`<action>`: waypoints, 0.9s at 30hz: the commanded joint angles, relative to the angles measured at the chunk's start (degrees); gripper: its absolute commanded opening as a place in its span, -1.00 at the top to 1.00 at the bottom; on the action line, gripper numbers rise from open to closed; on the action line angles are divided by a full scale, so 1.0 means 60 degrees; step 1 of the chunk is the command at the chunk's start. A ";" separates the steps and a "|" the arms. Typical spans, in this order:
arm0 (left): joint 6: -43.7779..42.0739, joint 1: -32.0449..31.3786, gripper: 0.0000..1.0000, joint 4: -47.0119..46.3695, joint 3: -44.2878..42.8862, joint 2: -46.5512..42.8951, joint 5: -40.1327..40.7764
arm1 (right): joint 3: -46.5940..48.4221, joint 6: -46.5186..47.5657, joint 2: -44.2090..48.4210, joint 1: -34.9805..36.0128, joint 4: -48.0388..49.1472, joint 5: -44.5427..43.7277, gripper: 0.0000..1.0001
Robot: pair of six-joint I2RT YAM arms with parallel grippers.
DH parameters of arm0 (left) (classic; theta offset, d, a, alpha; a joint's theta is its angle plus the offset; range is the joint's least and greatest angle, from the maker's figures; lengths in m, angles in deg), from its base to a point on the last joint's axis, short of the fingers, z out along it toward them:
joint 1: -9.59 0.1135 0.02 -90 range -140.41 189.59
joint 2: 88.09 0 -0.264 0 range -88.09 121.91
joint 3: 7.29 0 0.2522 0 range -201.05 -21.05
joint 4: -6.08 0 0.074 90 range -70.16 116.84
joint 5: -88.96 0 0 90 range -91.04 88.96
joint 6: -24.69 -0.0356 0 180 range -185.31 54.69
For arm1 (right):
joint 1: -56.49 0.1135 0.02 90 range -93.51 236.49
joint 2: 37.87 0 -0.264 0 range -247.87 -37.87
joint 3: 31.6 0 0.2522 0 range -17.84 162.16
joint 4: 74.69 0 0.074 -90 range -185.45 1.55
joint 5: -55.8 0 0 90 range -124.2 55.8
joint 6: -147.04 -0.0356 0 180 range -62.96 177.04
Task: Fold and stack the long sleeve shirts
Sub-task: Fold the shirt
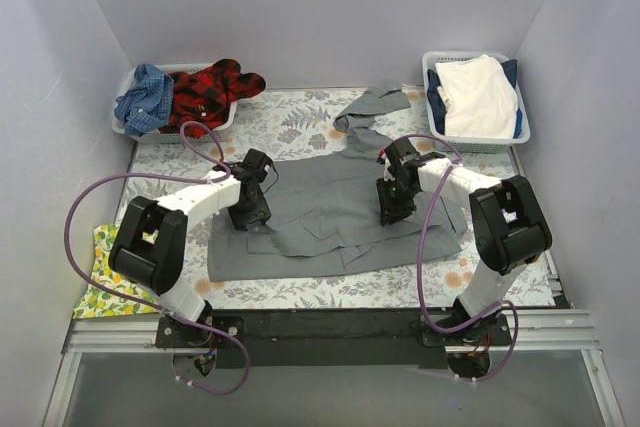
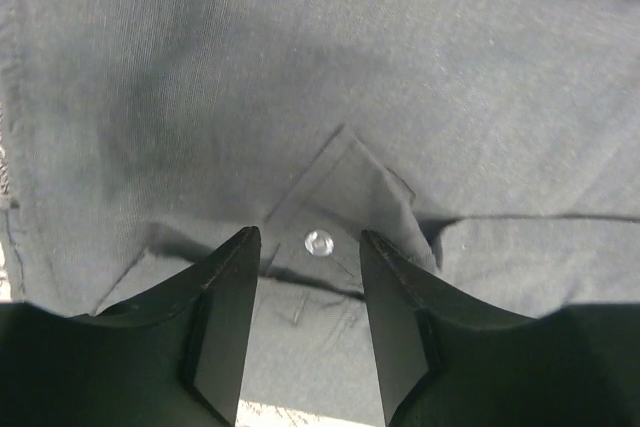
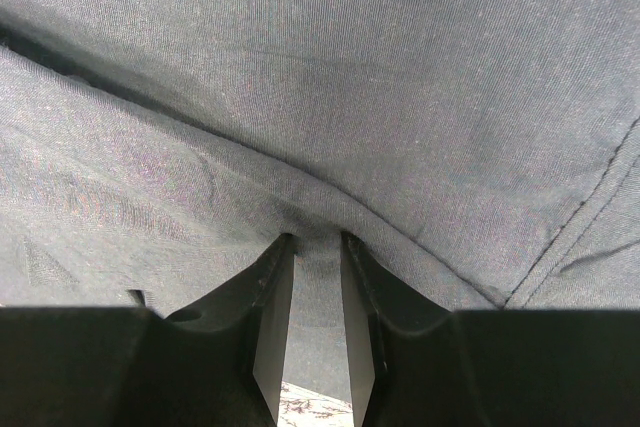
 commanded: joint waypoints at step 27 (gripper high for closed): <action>-0.0244 0.0093 0.80 0.1506 -0.0792 -0.0734 0.0545 | 0.0410 -0.0032 -0.0367 -0.0101 -0.0247 -0.0414 0.33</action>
